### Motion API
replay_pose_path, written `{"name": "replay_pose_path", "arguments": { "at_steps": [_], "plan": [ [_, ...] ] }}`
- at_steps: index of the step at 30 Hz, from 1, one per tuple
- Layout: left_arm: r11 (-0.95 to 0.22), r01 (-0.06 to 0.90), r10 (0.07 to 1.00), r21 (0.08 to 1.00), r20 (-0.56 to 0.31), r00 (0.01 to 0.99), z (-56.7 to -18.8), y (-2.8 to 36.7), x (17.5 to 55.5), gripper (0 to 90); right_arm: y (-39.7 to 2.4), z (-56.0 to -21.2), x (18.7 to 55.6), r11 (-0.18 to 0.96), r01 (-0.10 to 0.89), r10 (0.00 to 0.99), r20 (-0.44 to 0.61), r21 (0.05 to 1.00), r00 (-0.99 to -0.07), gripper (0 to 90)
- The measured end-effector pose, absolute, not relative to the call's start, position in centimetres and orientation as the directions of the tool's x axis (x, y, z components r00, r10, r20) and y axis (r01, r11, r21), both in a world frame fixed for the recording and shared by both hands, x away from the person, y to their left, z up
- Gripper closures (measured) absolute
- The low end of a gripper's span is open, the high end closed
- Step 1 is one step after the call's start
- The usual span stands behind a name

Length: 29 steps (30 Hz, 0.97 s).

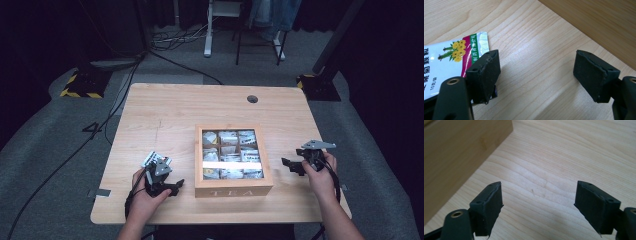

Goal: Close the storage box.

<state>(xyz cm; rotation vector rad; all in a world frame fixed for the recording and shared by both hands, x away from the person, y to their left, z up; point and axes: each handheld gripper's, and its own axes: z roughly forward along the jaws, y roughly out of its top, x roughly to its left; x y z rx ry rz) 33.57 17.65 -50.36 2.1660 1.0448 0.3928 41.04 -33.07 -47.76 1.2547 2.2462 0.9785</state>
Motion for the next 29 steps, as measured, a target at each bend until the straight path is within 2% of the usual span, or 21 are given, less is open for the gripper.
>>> {"name": "replay_pose_path", "arguments": {
  "at_steps": [15,18,23,29],
  "plan": [
    [-0.442,0.563,0.775,0.699,-0.019,0.632,-50.4,17.6,33.8,22.0,-32.7,-49.9,41.6,0.378,0.587,0.860,-0.037,0.716,-0.509,22.2],
    [-0.442,0.563,0.774,0.699,-0.021,0.633,-50.4,17.6,33.9,21.8,-33.0,-50.3,41.7,0.340,0.583,0.866,-0.005,0.738,-0.500,19.2],
    [-0.441,0.566,0.776,0.697,-0.021,0.630,-50.4,17.5,34.0,21.3,-32.9,-50.4,41.8,0.350,0.581,0.862,-0.010,0.734,-0.507,15.1],
    [-0.438,0.568,0.780,0.697,-0.020,0.626,-50.4,17.3,34.1,21.0,-32.9,-50.4,41.8,0.350,0.583,0.864,-0.012,0.733,-0.504,14.3]
  ]
}}
